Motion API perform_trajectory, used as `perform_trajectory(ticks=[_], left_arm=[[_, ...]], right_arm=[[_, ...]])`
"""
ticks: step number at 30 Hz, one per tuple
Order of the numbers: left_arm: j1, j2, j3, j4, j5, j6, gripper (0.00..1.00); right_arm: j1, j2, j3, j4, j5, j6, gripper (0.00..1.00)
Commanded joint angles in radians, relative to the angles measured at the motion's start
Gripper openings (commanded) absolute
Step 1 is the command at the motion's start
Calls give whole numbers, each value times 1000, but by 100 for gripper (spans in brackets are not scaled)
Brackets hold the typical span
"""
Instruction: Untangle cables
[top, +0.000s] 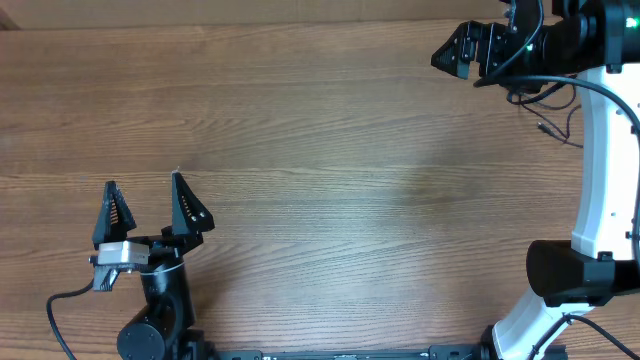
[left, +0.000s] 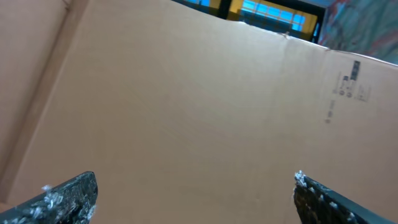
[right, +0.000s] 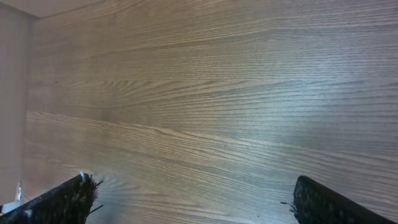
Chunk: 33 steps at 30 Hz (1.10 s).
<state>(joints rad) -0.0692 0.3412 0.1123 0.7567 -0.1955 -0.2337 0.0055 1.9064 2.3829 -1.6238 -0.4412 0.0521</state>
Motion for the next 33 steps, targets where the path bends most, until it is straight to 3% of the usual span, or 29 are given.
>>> perform_trajectory(ticks=[1,10,17,26,33], left_arm=[[12,-45,-51,11,-67,-6,100],[12,-118,-108,-46,-77,-5,100],[36,-135,-108,-355,-12,-6,100],[55,-332,-108,-758,21,21,100],[91,-338,-108,-836,205,216,100]], right_arm=[[0,-14,12,2,-5,4,100],[0,-14,12,2,-5,4,100],[0,-14,12,2,-5,4,100],[0,-14,12,2,-5,4,100],[0,-14,12,2,-5,4,100]])
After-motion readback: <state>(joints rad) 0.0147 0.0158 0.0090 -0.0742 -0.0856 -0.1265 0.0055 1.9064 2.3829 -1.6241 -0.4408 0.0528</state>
